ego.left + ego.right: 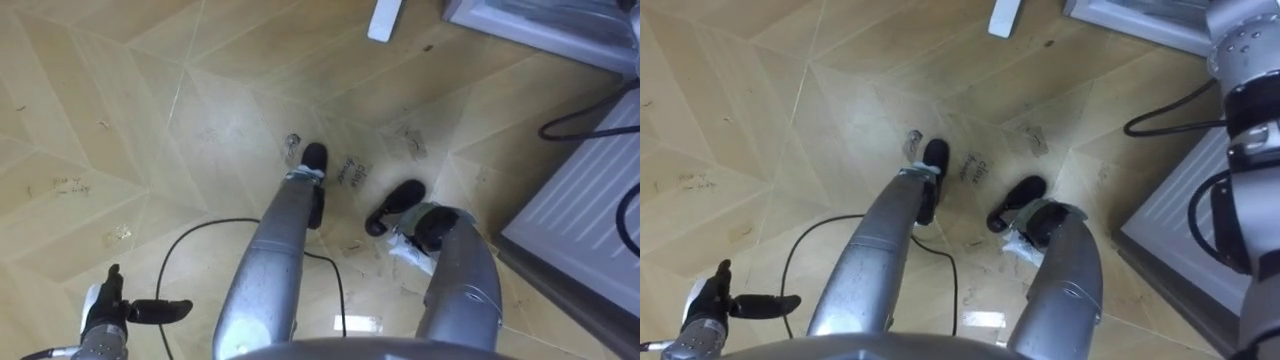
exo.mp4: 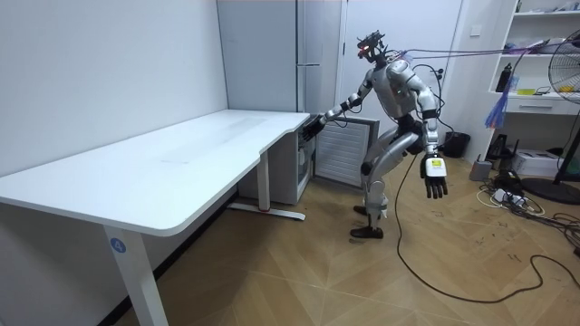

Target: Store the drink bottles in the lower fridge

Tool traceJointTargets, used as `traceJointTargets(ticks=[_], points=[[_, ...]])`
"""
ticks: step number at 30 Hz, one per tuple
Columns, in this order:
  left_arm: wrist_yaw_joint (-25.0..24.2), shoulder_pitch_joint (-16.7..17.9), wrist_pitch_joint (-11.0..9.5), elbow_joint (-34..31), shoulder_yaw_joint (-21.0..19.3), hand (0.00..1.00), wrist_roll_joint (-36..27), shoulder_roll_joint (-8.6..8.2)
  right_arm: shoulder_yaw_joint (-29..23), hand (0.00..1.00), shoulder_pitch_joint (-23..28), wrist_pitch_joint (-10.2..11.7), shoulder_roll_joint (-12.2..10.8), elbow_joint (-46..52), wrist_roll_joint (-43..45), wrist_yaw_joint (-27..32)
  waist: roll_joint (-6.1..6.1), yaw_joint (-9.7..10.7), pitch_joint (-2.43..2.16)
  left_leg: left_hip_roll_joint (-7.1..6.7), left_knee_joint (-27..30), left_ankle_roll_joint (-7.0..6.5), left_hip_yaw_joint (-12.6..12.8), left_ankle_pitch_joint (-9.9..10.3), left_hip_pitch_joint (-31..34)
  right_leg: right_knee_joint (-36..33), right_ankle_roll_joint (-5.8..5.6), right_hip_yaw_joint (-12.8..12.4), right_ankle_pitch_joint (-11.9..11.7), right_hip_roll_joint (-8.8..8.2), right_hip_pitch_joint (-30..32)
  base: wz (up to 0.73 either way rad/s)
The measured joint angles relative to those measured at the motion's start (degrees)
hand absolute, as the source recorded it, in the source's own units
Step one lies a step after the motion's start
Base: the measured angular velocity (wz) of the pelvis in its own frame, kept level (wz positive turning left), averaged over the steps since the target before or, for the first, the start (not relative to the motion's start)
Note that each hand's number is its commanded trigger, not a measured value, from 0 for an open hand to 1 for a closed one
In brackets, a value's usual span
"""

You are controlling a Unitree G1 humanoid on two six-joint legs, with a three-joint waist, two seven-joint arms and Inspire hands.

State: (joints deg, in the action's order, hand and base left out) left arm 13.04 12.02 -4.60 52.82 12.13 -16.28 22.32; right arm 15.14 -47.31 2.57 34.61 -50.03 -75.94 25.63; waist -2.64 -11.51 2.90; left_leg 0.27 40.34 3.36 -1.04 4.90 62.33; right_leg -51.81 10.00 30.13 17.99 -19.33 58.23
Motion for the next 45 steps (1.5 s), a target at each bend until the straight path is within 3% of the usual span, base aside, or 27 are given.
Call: traceJointTargets(ticks=[5,8,13,15,20,23,26,28,31,34,37,42,45], points=[[-0.5,0.4,0.5,-0.5,0.1,0.00,-0.6,0.94,3.1,0.00,0.0,0.0,0.1,-1.2,0.0,-1.2,0.08,-0.1,-0.04,0.00,0.3,0.05,-0.3,0.3,-1.3,0.2,-0.04,0.0,0.0,0.17,-1.5,-0.03],[-2.6,0.4,1.1,-1.3,0.1,0.00,-1.2,1.75,5.2,0.00,1.3,0.0,0.4,-5.6,0.0,-6.7,0.13,-1.6,0.02,0.85,-0.6,0.02,-0.3,0.7,-4.0,2.3,-0.30,0.2,-0.2,1.48,-4.5,-0.10],[-5.4,0.9,2.2,-0.9,1.0,0.00,-3.4,4.02,10.6,0.00,10.6,0.4,1.4,-9.0,3.3,-21.5,0.12,-4.2,0.07,2.13,-3.9,0.13,-0.6,1.5,-12.4,8.0,-1.47,1.2,-0.9,4.30,-13.7,-0.09],[-6.2,1.0,2.6,-1.0,1.8,0.00,-3.5,4.72,10.7,0.00,13.7,0.2,1.4,-12.2,6.0,-26.5,0.15,-4.3,0.08,2.09,-5.2,0.19,-1.1,1.6,-14.7,9.6,-2.22,1.9,-1.3,4.75,-16.5,0.06],[-7.8,1.0,3.1,-0.7,2.3,0.00,-3.3,4.52,10.6,0.00,22.5,-0.7,0.9,-16.4,14.8,-34.6,1.06,-4.5,0.09,3.34,-6.1,0.35,-1.2,3.0,-19.5,14.4,-3.46,2.0,-2.6,7.42,-22.4,-0.10],[-8.1,0.8,2.9,1.0,2.0,0.00,-3.4,3.10,9.9,0.00,29.5,-0.7,-1.9,-18.2,20.8,-36.9,2.05,-3.9,-0.12,3.67,-7.7,0.08,-0.4,3.9,-23.6,17.4,-4.80,1.5,-3.1,8.47,-26.5,-0.14],[-8.2,0.2,2.2,2.6,2.3,0.00,-3.1,0.37,8.9,0.00,35.5,-0.6,-6.9,-21.1,25.0,-37.5,2.94,-2.2,-0.59,4.03,-11.2,-0.17,1.1,4.0,-28.5,21.7,-5.35,0.2,-4.9,9.77,-30.7,-0.22],[-8.2,0.0,1.8,4.9,2.0,0.00,-2.3,-2.43,6.7,0.00,40.7,-0.7,-11.5,-21.5,28.9,-38.3,3.29,0.3,-0.90,3.97,-14.8,-0.55,2.9,3.8,-33.8,24.8,-6.09,-1.1,-5.7,10.34,-34.8,-0.26],[-8.2,0.2,1.3,5.9,0.4,0.00,-1.8,-4.69,2.1,0.00,45.6,-0.6,-15.9,-21.7,30.7,-39.0,3.55,3.1,-1.63,4.27,-18.9,-0.70,5.0,3.7,-39.7,29.2,-6.92,-2.8,-6.9,11.68,-39.5,-0.29],[-7.3,-0.1,-0.6,6.9,-2.0,0.00,-1.5,-7.08,-0.4,0.00,48.9,0.1,-17.6,-22.1,35.4,-39.0,3.55,5.6,-1.91,4.17,-22.5,-0.87,7.2,3.8,-45.7,32.3,-7.91,-4.7,-7.6,12.32,-43.8,-0.36],[-7.2,-0.1,-2.0,7.0,-2.9,0.00,-1.5,-7.98,-0.8,0.00,51.8,0.6,-18.9,-21.8,36.6,-38.9,2.99,7.1,-2.25,3.93,-25.3,-0.97,9.1,3.8,-50.8,34.6,-8.74,-6.4,-7.9,12.76,-47.5,-0.31],[-7.0,-0.1,-2.1,8.0,-3.2,0.00,-1.2,-8.44,-5.2,0.00,53.1,0.7,-21.1,-22.5,40.3,-38.3,2.48,10.3,-2.52,3.56,-28.2,-1.16,10.4,3.9,-56.7,37.5,-9.77,-7.4,-8.5,13.30,-52.7,-0.13],[-6.9,-0.1,-1.9,7.9,-5.5,0.00,3.8,-9.35,-7.8,0.00,54.0,0.5,-21.4,-22.9,40.7,-38.2,2.59,11.5,-2.55,3.11,-29.3,-1.34,10.8,4.1,-59.0,38.2,-10.39,-8.2,-8.4,13.42,-54.4,-0.05]])
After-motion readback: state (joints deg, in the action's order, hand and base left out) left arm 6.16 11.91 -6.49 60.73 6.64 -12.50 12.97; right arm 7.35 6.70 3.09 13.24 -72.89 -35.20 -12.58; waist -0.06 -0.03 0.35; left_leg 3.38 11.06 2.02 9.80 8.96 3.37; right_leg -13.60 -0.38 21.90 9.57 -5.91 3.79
